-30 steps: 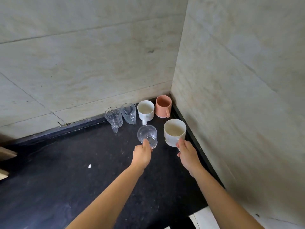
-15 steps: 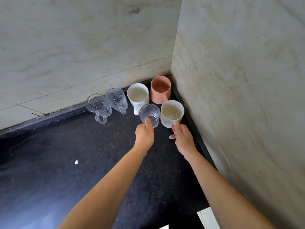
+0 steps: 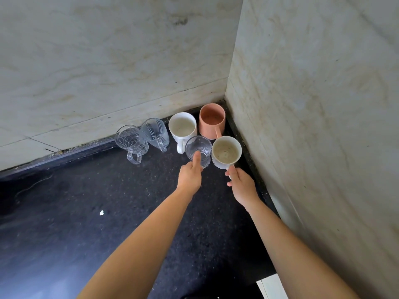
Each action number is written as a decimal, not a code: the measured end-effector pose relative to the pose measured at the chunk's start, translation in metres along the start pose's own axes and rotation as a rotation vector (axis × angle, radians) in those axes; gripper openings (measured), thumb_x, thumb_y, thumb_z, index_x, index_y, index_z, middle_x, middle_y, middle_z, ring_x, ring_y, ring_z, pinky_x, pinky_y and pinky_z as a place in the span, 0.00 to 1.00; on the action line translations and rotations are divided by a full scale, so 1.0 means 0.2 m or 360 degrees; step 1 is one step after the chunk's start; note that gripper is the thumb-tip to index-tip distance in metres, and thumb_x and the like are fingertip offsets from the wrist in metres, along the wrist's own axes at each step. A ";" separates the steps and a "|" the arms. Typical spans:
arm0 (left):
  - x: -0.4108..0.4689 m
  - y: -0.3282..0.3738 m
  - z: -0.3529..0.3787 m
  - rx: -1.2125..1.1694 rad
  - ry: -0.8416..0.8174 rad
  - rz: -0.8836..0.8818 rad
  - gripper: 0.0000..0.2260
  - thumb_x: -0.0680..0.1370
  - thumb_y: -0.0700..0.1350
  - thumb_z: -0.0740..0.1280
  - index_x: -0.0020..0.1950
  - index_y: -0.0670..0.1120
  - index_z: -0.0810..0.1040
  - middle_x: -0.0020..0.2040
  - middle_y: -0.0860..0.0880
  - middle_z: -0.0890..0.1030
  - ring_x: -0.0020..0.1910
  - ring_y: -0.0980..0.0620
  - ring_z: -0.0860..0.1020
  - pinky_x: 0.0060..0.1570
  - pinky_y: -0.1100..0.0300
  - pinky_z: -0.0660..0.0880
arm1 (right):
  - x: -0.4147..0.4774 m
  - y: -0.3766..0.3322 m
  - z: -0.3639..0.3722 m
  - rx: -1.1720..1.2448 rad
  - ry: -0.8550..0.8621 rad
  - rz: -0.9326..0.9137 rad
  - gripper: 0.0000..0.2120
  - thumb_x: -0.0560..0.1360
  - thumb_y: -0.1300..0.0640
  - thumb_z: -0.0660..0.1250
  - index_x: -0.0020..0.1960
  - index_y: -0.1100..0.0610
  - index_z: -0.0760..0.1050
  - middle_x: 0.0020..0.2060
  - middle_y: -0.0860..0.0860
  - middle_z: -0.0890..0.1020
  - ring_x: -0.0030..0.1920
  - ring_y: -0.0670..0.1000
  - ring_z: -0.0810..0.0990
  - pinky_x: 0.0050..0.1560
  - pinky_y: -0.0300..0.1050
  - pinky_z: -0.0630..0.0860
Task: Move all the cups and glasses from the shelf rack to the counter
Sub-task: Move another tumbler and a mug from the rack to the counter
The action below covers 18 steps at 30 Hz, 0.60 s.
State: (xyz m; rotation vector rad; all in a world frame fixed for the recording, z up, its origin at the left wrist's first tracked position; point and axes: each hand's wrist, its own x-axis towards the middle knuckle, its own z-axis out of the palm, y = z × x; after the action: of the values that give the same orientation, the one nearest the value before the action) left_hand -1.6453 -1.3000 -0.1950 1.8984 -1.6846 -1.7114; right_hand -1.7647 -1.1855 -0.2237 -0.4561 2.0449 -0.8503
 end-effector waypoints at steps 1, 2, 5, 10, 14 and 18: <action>-0.01 0.00 -0.01 0.0069 -0.0022 -0.0027 0.33 0.79 0.70 0.50 0.41 0.41 0.75 0.42 0.42 0.77 0.41 0.45 0.76 0.46 0.51 0.75 | -0.01 -0.01 0.00 -0.0044 0.0031 -0.0011 0.18 0.85 0.44 0.53 0.53 0.53 0.77 0.48 0.49 0.82 0.48 0.52 0.83 0.44 0.46 0.72; -0.03 0.01 -0.03 0.0142 -0.0019 -0.0042 0.36 0.78 0.70 0.49 0.48 0.38 0.77 0.48 0.39 0.79 0.49 0.41 0.78 0.55 0.46 0.74 | -0.02 -0.03 -0.01 -0.0083 0.0057 -0.0017 0.18 0.85 0.44 0.54 0.56 0.56 0.77 0.50 0.52 0.82 0.50 0.55 0.82 0.46 0.46 0.71; -0.10 0.04 -0.13 0.0293 0.0071 0.0011 0.34 0.80 0.67 0.48 0.61 0.40 0.76 0.59 0.40 0.78 0.60 0.38 0.75 0.64 0.42 0.70 | -0.08 -0.12 -0.04 -0.0226 0.0158 -0.0034 0.21 0.84 0.45 0.57 0.68 0.59 0.73 0.62 0.57 0.77 0.57 0.56 0.78 0.52 0.46 0.70; -0.27 0.11 -0.45 0.0572 0.0382 0.0427 0.20 0.83 0.59 0.50 0.43 0.46 0.71 0.49 0.42 0.77 0.57 0.36 0.74 0.55 0.43 0.71 | -0.20 -0.39 -0.13 -0.0498 0.0481 -0.0367 0.23 0.83 0.47 0.59 0.73 0.59 0.68 0.70 0.58 0.72 0.66 0.61 0.75 0.59 0.54 0.74; -0.50 0.16 -0.81 0.0796 0.0880 0.0730 0.21 0.84 0.57 0.55 0.63 0.43 0.75 0.67 0.43 0.75 0.68 0.39 0.69 0.61 0.44 0.70 | -0.30 -0.74 -0.12 -0.0562 0.0630 -0.0973 0.18 0.82 0.52 0.63 0.66 0.63 0.73 0.65 0.62 0.76 0.62 0.66 0.76 0.58 0.58 0.75; -0.83 0.04 -1.13 0.0976 0.1394 0.0711 0.27 0.83 0.59 0.53 0.75 0.44 0.67 0.78 0.41 0.63 0.77 0.40 0.59 0.70 0.41 0.64 | -0.45 -1.00 0.10 -0.0742 0.0536 -0.1524 0.23 0.82 0.49 0.62 0.72 0.62 0.71 0.75 0.64 0.68 0.70 0.67 0.70 0.67 0.63 0.71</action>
State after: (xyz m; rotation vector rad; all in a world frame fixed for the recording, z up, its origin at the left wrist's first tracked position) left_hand -1.4452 -1.3093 0.0021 1.8039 -2.0580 -0.1210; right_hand -1.6957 -1.2805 -0.0386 -1.7395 2.3174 -1.0145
